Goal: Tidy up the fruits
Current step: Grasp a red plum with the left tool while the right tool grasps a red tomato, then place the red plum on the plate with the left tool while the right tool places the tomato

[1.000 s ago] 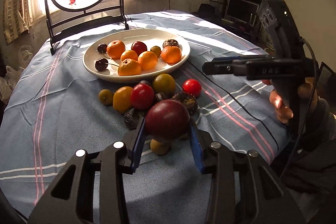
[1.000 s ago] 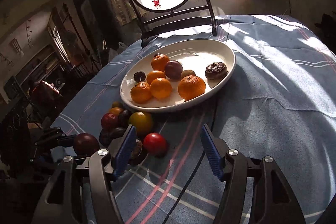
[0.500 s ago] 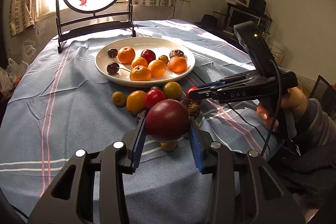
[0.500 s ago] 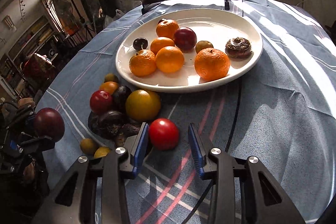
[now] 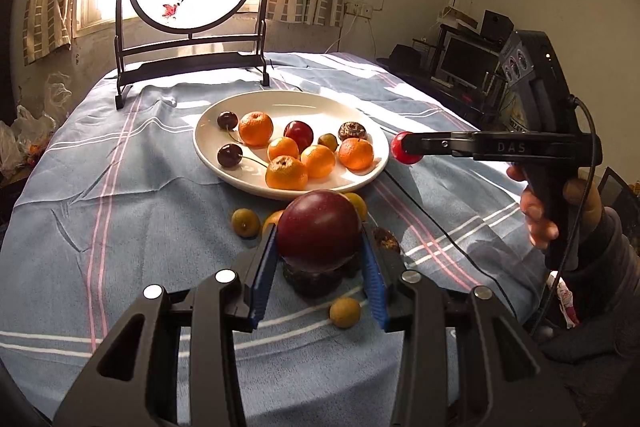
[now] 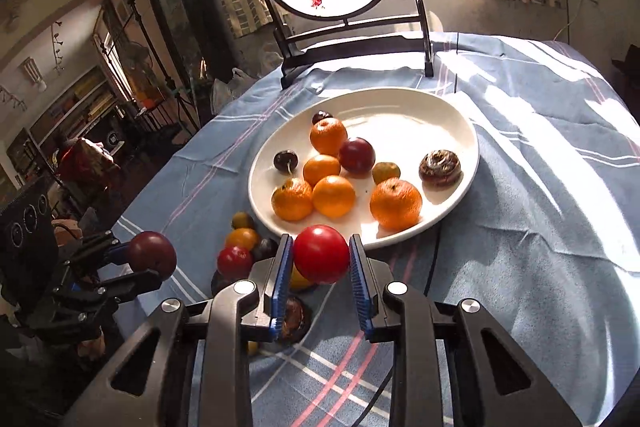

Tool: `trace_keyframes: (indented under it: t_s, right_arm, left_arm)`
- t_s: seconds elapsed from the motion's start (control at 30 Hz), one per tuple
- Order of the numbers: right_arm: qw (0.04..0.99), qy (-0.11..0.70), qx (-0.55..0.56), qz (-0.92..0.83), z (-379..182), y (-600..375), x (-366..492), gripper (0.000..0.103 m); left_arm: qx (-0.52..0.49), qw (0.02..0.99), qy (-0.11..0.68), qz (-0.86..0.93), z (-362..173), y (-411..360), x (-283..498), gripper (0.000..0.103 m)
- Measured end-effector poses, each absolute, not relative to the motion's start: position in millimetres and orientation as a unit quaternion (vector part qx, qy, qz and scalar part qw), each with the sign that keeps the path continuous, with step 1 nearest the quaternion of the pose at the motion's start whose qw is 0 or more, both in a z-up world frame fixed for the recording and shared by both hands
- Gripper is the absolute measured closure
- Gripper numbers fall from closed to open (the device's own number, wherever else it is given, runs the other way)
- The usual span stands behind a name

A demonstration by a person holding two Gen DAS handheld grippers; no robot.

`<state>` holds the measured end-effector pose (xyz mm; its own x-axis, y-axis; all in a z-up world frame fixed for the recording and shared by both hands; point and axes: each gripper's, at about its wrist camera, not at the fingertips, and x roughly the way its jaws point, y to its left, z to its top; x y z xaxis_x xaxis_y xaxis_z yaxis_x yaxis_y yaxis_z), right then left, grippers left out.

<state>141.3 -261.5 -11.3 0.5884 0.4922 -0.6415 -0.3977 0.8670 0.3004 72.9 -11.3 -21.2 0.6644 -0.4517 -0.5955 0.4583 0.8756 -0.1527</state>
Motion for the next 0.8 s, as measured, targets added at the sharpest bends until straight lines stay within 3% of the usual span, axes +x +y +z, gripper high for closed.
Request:
trace_keyframes:
  t_s: [0.4,0.43,0.47,0.5,0.8]
  right_arm:
    - [0.893,0.392,0.114,0.189,-24.5,-269.6,254.8,0.072]
    - [0.891,0.394,0.119,0.191,-26.7,-269.2,255.1,0.061]
    - [0.892,0.388,0.123,0.196,-26.8,-269.8,251.4,0.051]
    - [0.896,0.381,0.120,0.196,-25.9,-269.9,245.5,0.049]
    - [0.899,0.368,0.111,0.209,-38.1,-279.7,159.4,0.049]
  left_arm:
    - [-0.025,0.900,0.390,-0.194,-36.4,-36.7,223.1,0.061]
    - [-0.039,0.900,0.392,-0.189,-37.8,-33.3,227.9,0.056]
    - [-0.052,0.901,0.389,-0.186,-37.0,-29.8,228.6,0.045]
    - [-0.062,0.903,0.382,-0.186,-35.2,-25.7,226.4,0.035]
    - [-0.018,0.899,0.361,-0.249,-28.7,-23.0,136.3,0.034]
